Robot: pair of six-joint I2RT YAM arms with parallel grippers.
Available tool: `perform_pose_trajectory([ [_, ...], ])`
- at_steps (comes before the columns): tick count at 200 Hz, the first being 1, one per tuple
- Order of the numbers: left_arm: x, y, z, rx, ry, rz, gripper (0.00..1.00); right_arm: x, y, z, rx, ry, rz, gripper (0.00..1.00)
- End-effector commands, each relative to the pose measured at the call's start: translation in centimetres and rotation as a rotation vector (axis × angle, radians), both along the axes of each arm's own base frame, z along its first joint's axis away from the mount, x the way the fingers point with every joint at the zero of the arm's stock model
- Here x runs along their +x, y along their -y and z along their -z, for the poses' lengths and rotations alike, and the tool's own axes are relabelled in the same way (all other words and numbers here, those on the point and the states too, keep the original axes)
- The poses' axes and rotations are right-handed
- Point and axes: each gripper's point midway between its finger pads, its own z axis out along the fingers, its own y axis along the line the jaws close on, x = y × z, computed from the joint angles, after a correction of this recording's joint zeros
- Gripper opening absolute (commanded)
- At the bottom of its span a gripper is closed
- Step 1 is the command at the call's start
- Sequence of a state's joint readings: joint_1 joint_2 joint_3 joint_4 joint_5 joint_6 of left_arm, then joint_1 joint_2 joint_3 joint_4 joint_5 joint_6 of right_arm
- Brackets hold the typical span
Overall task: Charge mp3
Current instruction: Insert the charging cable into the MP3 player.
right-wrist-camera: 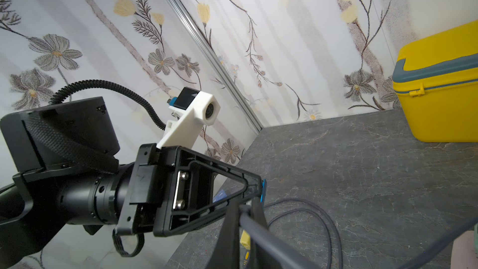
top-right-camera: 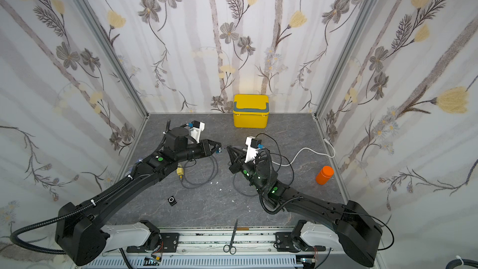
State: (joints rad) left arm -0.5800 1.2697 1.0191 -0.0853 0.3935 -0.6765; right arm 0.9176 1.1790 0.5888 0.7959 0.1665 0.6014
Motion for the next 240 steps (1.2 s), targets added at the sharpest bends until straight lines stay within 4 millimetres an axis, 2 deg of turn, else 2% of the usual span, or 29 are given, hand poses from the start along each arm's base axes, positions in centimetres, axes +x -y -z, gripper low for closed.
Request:
perform_pose_trajectory([
  [1, 0.3, 0.2, -0.9, -0.006, 0.041, 0.0, 0.09, 0.1, -0.2, -0.2, 0.032, -0.006, -0.003, 0.0],
  [27, 0.2, 0.2, -1.1, -0.006, 0.044, 0.0, 0.08, 0.2, -0.9, 0.3, 0.044, -0.022, -0.028, 0.0],
  [80, 0.3, 0.3, -1.2, 0.003, 0.05, 0.0, 0.08, 0.2, -1.3, -0.5, 0.064, -0.009, -0.045, 0.0],
  [117, 0.3, 0.6, -0.9, 0.001, 0.042, 0.005, 0.08, 0.3, -1.7, 0.4, 0.055, -0.032, -0.05, 0.0],
  [142, 0.3, 0.8, -1.5, -0.009, 0.056, 0.012, 0.08, 0.6, -1.2, 0.7, 0.023, -0.029, -0.017, 0.0],
  [240, -0.1, 1.7, -1.9, -0.017, 0.061, 0.03, 0.08, 1.2, -1.3, 1.7, 0.026, -0.052, 0.0, 0.0],
])
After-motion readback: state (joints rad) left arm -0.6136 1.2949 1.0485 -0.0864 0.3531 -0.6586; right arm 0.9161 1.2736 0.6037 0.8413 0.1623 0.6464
